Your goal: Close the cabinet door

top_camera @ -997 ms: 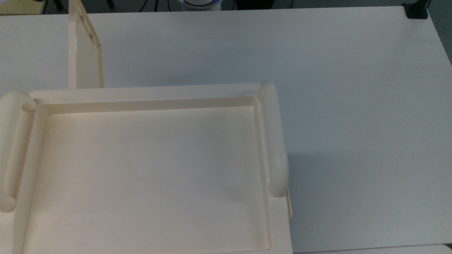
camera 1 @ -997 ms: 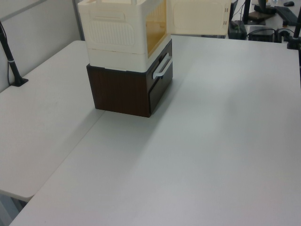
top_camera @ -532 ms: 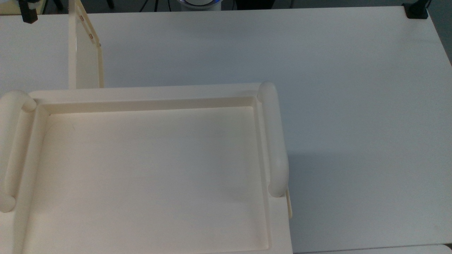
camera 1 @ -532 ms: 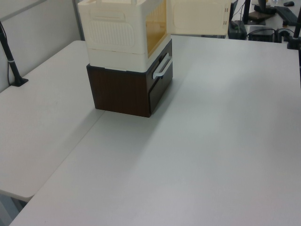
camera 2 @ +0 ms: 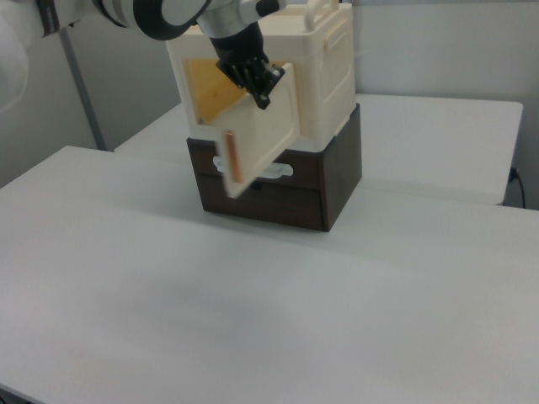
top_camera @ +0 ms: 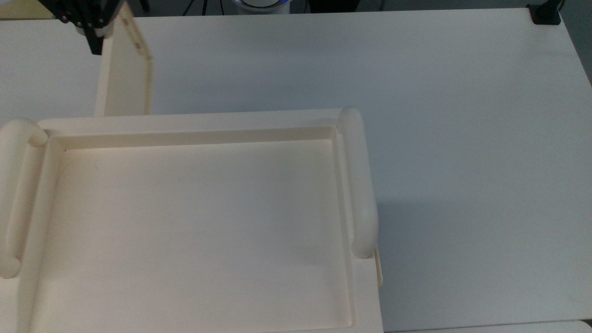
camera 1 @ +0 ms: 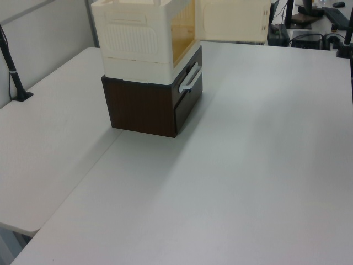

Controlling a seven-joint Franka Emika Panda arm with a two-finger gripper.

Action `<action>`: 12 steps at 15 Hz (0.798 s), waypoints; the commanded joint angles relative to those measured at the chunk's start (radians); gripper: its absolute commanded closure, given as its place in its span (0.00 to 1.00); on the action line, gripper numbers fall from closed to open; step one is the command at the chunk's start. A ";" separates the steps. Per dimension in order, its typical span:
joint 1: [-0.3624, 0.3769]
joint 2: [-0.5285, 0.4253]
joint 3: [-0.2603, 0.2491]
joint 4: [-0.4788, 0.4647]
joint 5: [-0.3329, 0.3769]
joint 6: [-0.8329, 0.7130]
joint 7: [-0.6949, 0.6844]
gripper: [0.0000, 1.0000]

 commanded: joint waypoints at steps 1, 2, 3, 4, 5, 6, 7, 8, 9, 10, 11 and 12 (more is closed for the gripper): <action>0.066 0.021 0.001 -0.003 0.049 0.017 0.130 1.00; 0.078 0.027 0.001 -0.004 0.052 0.048 0.133 1.00; 0.089 0.039 0.001 -0.007 0.055 0.086 0.134 1.00; 0.095 0.053 0.001 -0.007 0.055 0.115 0.136 1.00; 0.097 0.064 0.002 -0.006 0.058 0.161 0.136 1.00; 0.103 0.073 0.004 -0.006 0.060 0.207 0.134 1.00; 0.117 0.088 0.013 -0.004 0.058 0.264 0.134 1.00; 0.129 0.111 0.025 -0.003 0.058 0.351 0.133 1.00; 0.150 0.128 0.030 -0.003 0.057 0.411 0.134 1.00; 0.163 0.133 0.030 -0.003 0.055 0.433 0.133 1.00; 0.163 0.137 0.030 -0.003 0.055 0.436 0.134 1.00; 0.163 0.138 0.030 -0.003 0.055 0.438 0.134 1.00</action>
